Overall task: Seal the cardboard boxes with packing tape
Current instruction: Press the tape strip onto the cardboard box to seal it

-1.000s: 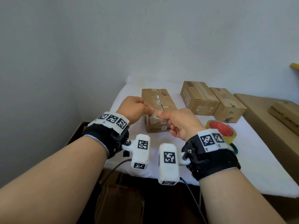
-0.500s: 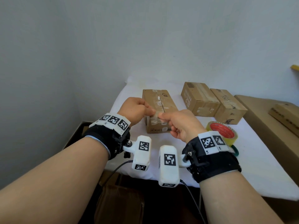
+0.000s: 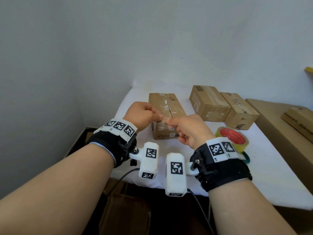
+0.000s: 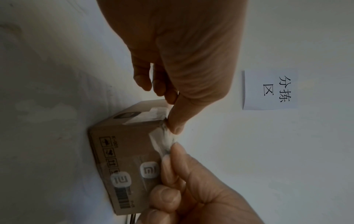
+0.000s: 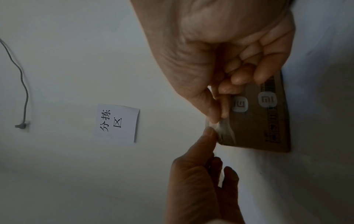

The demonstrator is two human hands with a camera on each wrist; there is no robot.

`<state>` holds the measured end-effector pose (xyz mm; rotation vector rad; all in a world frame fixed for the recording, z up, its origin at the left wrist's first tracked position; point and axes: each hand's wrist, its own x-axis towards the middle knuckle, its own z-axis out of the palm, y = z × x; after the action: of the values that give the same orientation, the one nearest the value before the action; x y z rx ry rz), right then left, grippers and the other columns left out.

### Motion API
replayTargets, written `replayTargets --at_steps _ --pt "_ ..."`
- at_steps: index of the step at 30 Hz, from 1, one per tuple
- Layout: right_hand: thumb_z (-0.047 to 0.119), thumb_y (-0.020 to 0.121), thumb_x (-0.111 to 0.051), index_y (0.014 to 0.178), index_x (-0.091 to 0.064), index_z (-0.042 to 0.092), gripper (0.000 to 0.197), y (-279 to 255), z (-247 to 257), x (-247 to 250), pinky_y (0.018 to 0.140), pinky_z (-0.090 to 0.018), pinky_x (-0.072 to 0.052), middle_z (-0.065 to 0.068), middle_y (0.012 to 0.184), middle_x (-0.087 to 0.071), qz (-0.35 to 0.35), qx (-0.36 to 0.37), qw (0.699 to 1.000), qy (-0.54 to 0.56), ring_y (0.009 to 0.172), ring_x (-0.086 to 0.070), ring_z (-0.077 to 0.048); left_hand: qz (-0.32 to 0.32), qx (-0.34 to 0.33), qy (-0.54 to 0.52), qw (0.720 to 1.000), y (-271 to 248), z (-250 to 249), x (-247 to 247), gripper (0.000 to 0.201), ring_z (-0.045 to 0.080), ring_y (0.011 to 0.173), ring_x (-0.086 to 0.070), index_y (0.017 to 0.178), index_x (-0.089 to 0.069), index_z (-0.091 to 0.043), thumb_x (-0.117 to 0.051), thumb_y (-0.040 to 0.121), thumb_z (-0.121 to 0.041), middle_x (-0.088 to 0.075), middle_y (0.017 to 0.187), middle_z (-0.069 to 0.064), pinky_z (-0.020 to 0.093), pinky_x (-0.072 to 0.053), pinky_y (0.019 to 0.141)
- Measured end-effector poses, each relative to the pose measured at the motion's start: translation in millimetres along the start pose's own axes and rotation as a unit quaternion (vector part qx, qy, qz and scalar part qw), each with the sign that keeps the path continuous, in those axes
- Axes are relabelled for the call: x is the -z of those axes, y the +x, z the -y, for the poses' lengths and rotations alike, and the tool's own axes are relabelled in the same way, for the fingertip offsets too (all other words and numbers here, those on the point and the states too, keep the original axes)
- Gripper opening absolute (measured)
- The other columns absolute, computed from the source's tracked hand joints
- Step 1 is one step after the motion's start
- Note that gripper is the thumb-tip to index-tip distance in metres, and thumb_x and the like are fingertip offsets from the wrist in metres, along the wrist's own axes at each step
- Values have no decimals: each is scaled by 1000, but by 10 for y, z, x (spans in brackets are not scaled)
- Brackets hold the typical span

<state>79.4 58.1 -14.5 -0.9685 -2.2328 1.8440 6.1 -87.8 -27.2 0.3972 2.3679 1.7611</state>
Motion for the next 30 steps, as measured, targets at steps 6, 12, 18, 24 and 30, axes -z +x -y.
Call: replayTargets --at_steps 6,12,18,24,30 --pt "24 82 -83 99 -76 11 23 9 -15 -17 57 -26 -42 14 47 -57 -3 -1 1000 18 60 -46 -7 -6 -9 1 1000 16 39 -15 12 14 77 -62 73 -72 -14 -83 76 -15 -75 87 4 29 -48 76" --pt "22 82 -82 101 -76 11 23 1 -7 -17 52 -23 -42 13 50 -61 -4 0 1000 16 53 -46 -4 -6 -17 5 1000 13 57 -16 13 11 71 -61 72 -71 -16 -84 76 -15 -73 79 0 29 -47 72" --pt "20 82 -82 103 -76 10 25 23 -23 -19 57 -26 -41 11 54 -62 -3 0 1000 23 57 -47 -6 -6 -26 12 1000 -18 57 -32 12 11 68 -58 83 -72 -10 -82 77 -15 -67 73 -3 28 -46 70" --pt "24 82 -81 107 -75 11 29 42 -34 -17 59 -26 -42 14 48 -59 4 -3 1000 20 61 -47 -7 -10 1 -22 1000 14 81 -33 35 13 72 -52 104 -66 -14 -85 75 -12 -53 80 -5 30 -46 69" --pt "27 84 -81 106 -75 11 29 36 -43 -5 58 -26 -43 16 39 -54 12 -3 1000 1 61 -46 -9 1 37 -65 997 21 62 -51 30 12 77 -56 107 -67 -14 -76 81 -2 -56 83 -6 24 -40 62"
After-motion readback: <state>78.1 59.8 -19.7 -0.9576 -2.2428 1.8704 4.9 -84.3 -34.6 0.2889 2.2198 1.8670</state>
